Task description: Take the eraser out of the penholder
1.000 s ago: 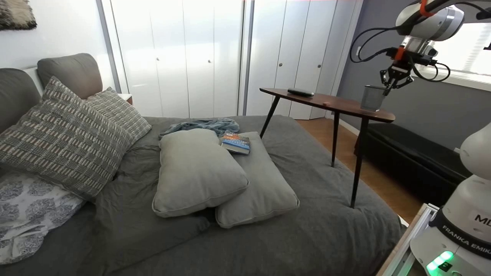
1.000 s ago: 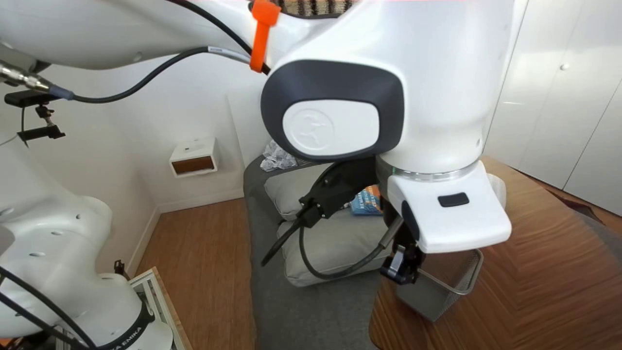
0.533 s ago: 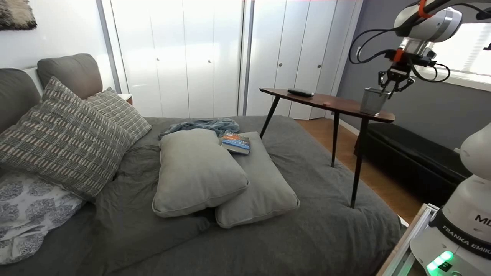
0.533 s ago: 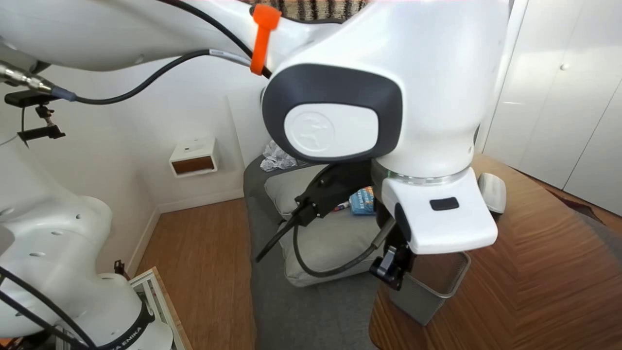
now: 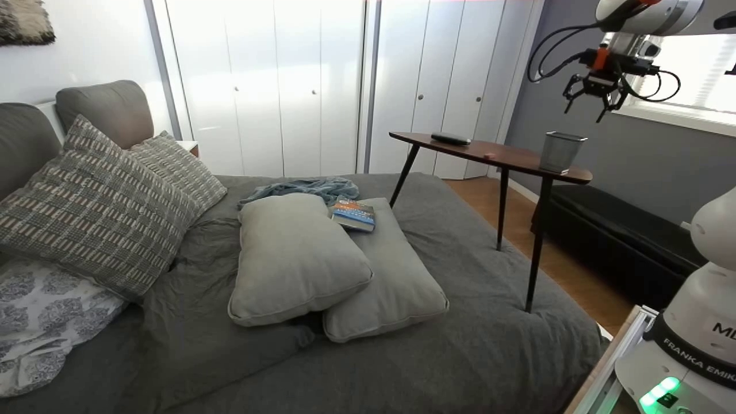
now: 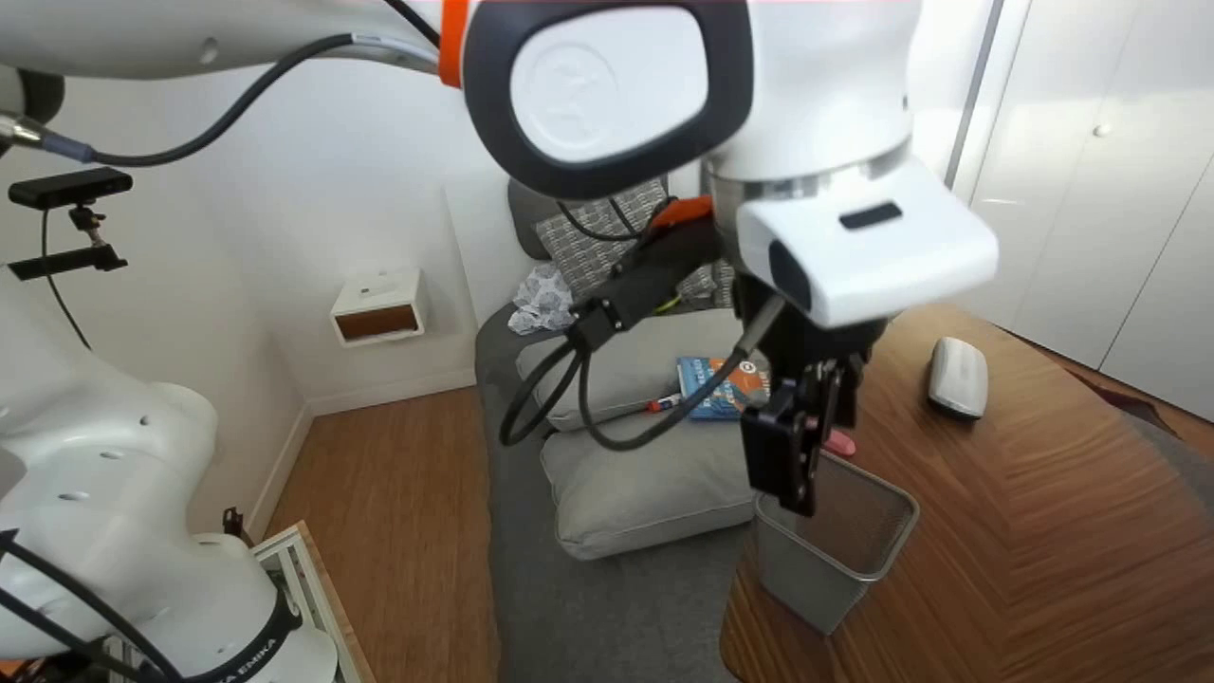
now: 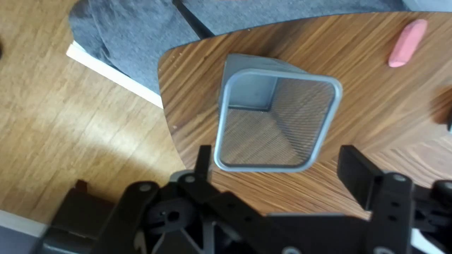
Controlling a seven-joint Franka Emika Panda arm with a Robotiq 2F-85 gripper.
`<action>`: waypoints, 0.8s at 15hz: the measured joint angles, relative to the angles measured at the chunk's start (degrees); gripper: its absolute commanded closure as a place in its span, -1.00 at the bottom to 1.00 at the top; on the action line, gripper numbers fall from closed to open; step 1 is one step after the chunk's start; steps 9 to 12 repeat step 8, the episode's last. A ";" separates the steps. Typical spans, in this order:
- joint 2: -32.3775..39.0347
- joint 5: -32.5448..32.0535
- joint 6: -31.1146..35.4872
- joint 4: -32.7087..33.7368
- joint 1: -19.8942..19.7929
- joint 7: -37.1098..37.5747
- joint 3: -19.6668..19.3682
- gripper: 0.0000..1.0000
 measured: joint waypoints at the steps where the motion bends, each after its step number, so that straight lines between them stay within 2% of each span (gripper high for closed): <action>1: -1.18 -0.60 0.69 0.20 0.57 -0.81 0.91 -1.00; 8: -1.71 -1.40 2.24 0.78 9.56 -3.89 11.41 -1.00; 12: -1.71 -1.40 2.24 0.78 9.56 -3.89 11.41 -1.00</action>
